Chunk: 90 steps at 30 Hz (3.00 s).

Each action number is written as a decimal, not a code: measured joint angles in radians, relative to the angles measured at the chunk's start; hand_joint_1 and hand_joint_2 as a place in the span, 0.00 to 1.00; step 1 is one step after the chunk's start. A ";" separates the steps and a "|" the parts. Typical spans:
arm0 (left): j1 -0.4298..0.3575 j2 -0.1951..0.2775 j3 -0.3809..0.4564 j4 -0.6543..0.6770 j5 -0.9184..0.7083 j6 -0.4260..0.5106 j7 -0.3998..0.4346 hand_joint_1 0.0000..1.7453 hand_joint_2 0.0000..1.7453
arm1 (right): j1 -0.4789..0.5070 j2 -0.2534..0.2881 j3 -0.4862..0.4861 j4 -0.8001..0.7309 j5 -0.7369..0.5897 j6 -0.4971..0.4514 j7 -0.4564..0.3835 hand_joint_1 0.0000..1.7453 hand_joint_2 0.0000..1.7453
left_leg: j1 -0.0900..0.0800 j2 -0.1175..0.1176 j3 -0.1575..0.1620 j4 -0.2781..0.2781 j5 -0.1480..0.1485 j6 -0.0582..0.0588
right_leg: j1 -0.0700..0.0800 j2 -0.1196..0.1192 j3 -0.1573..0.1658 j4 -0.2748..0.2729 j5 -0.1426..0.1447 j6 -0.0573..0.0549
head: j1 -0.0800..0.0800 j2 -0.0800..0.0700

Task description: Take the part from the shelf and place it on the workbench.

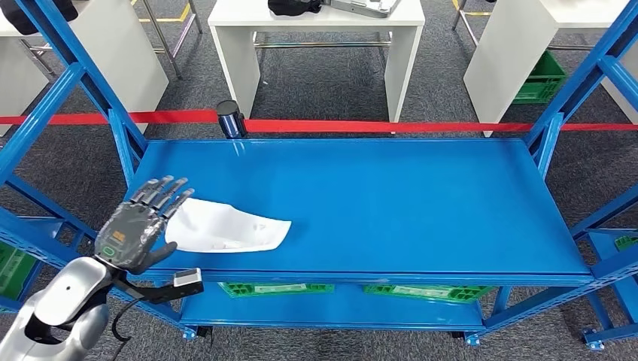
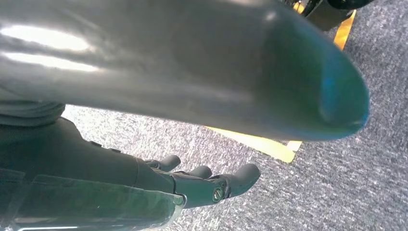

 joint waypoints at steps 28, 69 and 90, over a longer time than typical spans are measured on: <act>0.023 -0.070 -0.008 0.058 0.062 -0.037 -0.030 0.00 1.00 | -0.036 0.017 -0.113 0.011 0.111 0.037 -0.037 0.00 0.00 | -0.005 -0.003 0.067 -0.140 0.045 0.005 | 0.002 -0.002 0.001 -0.008 0.007 -0.001 | 0.001 0.000; 0.086 -0.080 -0.036 -0.354 0.283 0.040 -0.150 0.00 1.00 | -0.082 0.156 -0.314 -0.132 0.302 0.113 -0.083 0.00 0.00 | -0.016 -0.002 0.146 -0.290 0.117 0.035 | 0.011 0.003 0.001 -0.007 0.005 0.013 | 0.001 0.000; 0.287 -0.057 0.033 -0.259 0.183 -0.025 0.040 0.00 1.00 | -0.096 0.214 -0.440 -0.204 0.430 0.189 -0.135 0.00 0.00 | -0.001 -0.003 0.064 -0.087 0.003 -0.001 | 0.001 -0.003 0.010 -0.011 0.000 0.000 | 0.004 0.000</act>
